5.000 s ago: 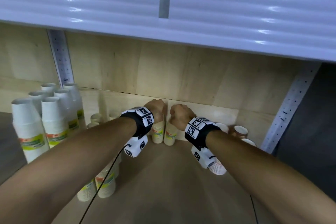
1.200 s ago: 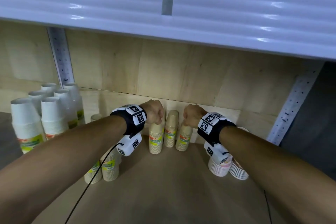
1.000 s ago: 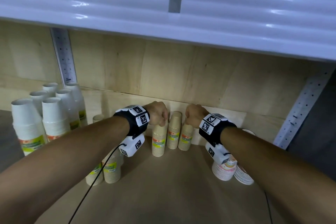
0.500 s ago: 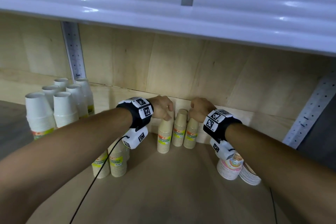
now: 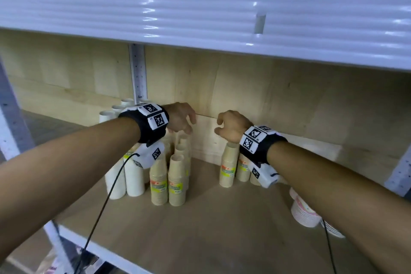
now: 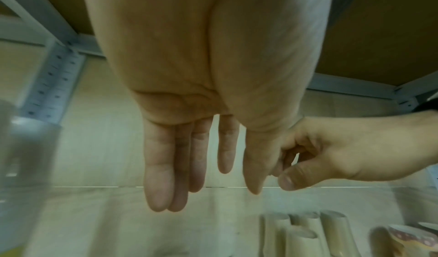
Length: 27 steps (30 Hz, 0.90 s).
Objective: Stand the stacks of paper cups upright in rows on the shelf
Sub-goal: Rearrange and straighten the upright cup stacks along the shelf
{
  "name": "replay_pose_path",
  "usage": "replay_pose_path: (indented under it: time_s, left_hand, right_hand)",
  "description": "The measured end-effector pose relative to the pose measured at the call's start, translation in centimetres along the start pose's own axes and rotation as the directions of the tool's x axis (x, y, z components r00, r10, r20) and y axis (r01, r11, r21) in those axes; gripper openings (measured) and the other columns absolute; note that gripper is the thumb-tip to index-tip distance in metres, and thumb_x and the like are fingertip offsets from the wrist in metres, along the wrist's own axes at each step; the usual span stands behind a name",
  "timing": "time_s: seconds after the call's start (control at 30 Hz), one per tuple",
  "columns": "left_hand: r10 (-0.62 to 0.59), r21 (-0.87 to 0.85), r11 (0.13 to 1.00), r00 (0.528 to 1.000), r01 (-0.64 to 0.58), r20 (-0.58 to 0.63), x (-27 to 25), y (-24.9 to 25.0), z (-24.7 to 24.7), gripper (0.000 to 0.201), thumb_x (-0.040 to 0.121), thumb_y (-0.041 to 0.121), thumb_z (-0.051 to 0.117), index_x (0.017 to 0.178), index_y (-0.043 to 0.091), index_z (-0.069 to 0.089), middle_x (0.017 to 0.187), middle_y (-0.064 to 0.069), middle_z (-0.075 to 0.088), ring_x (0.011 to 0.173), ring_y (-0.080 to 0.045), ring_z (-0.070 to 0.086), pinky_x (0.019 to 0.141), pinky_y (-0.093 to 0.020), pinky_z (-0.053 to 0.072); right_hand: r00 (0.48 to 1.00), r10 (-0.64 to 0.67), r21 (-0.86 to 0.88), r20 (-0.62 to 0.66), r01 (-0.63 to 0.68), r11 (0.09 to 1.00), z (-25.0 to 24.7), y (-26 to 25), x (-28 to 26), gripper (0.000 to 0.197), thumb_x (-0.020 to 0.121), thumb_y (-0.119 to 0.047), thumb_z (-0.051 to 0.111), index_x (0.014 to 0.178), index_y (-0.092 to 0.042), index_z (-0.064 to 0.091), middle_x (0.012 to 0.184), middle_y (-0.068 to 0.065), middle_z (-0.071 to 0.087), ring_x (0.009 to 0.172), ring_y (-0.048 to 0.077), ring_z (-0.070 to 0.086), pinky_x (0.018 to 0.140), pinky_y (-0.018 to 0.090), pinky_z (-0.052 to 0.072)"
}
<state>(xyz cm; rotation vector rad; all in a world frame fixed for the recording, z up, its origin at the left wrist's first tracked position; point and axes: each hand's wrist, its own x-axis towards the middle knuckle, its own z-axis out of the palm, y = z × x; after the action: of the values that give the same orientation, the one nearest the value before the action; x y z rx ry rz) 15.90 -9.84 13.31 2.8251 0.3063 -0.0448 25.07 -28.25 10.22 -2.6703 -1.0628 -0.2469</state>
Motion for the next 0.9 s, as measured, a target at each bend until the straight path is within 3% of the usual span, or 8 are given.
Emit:
replay_pose_path:
  time_s: [0.1, 0.23, 0.33, 0.43, 0.53, 0.6, 0.7, 0.9]
  left_hand:
    - [-0.049, -0.007, 0.999, 0.998, 0.049, -0.025, -1.8, -2.1, -0.3, 0.030, 0.081, 0.031, 0.075, 0.106, 0.031, 0.060, 0.100, -0.001, 0.063, 0.076, -0.017, 0.063, 0.059, -0.027, 0.053]
    - [-0.077, 0.027, 0.997, 0.996, 0.078, -0.035, -3.6, -4.2, 0.2, 0.024, 0.083, 0.030, 0.074, 0.105, 0.028, 0.064, 0.100, 0.001, 0.062, 0.091, -0.021, 0.066, 0.078, -0.034, 0.057]
    - [-0.070, 0.052, 0.996, 0.997, 0.071, -0.012, -4.6, -5.2, 1.3, 0.022, 0.081, 0.030, 0.075, 0.101, 0.027, 0.067, 0.095, 0.004, 0.062, 0.090, -0.022, 0.066, 0.078, -0.035, 0.058]
    - [-0.090, 0.091, 0.992, 0.996, 0.090, -0.007, -5.2, -5.7, 2.7, 0.033, 0.078, 0.030, 0.073, 0.110, 0.028, 0.067, 0.106, 0.007, 0.057, 0.093, -0.017, 0.061, 0.080, -0.033, 0.057]
    - [-0.070, 0.083, 0.994, 0.997, 0.068, 0.013, -5.4, -5.7, 4.0, 0.032, 0.079, 0.024, 0.073, 0.110, 0.027, 0.067, 0.106, 0.008, 0.055, 0.093, -0.015, 0.057, 0.074, -0.029, 0.052]
    - [-0.040, 0.075, 0.997, 0.997, 0.035, 0.059, -5.4, -5.7, 4.7, 0.027, 0.082, 0.022, 0.073, 0.109, 0.023, 0.070, 0.105, 0.007, 0.062, 0.095, -0.017, 0.060, 0.076, -0.031, 0.052]
    - [-0.024, 0.083, 0.996, 0.996, 0.017, 0.087, -5.5, -5.8, 5.6, 0.020, 0.081, 0.021, 0.073, 0.101, 0.024, 0.074, 0.110, -0.001, 0.070, 0.098, -0.023, 0.065, 0.085, -0.037, 0.057]
    - [-0.028, 0.109, 0.994, 0.999, 0.026, 0.017, -5.6, -6.3, 6.2, 0.026, 0.083, 0.017, 0.072, 0.107, 0.026, 0.072, 0.110, 0.005, 0.062, 0.099, -0.018, 0.059, 0.082, -0.030, 0.052]
  right_hand:
    - [0.996, -0.067, 0.048, 0.060, 0.065, 0.997, 1.0, -3.0, -0.3, 0.030, 0.085, -0.033, 0.063, 0.109, -0.016, 0.066, 0.110, 0.003, 0.065, 0.097, 0.025, 0.063, 0.084, 0.035, 0.054]
    - [0.980, -0.151, 0.109, 0.132, 0.138, 0.984, 2.3, -6.5, -0.9, 0.025, 0.082, -0.041, 0.064, 0.095, -0.020, 0.067, 0.091, -0.003, 0.062, 0.086, 0.022, 0.062, 0.071, 0.030, 0.050]
    - [0.971, -0.170, 0.127, 0.169, 0.149, 0.981, 3.1, -8.4, -1.4, 0.024, 0.078, -0.040, 0.069, 0.092, -0.021, 0.068, 0.095, -0.002, 0.064, 0.086, 0.021, 0.063, 0.072, 0.030, 0.053]
    - [0.965, -0.167, 0.097, 0.200, 0.150, 0.984, 4.1, -9.5, -1.9, 0.029, 0.076, -0.042, 0.071, 0.092, -0.019, 0.068, 0.094, 0.000, 0.065, 0.085, 0.022, 0.064, 0.068, 0.029, 0.050]
    - [0.951, -0.186, 0.081, 0.247, 0.171, 0.982, 5.0, -9.9, -2.3, 0.022, 0.080, -0.042, 0.070, 0.079, -0.022, 0.061, 0.085, 0.000, 0.061, 0.080, 0.022, 0.060, 0.056, 0.025, 0.039]
    - [0.945, -0.185, 0.101, 0.270, 0.163, 0.981, 5.7, -10.2, -2.6, 0.019, 0.081, -0.039, 0.070, 0.076, -0.023, 0.061, 0.082, 0.000, 0.059, 0.078, 0.021, 0.057, 0.052, 0.024, 0.033]
    - [0.932, -0.203, 0.092, 0.301, 0.184, 0.979, 6.6, -10.5, -3.0, 0.026, 0.081, -0.040, 0.070, 0.096, -0.018, 0.071, 0.097, 0.007, 0.067, 0.088, 0.024, 0.061, 0.065, 0.026, 0.038]
    - [0.928, -0.222, 0.101, 0.298, 0.201, 0.974, 7.1, -10.8, -3.1, 0.023, 0.083, -0.033, 0.070, 0.091, -0.012, 0.069, 0.093, 0.009, 0.070, 0.092, 0.028, 0.065, 0.069, 0.029, 0.044]
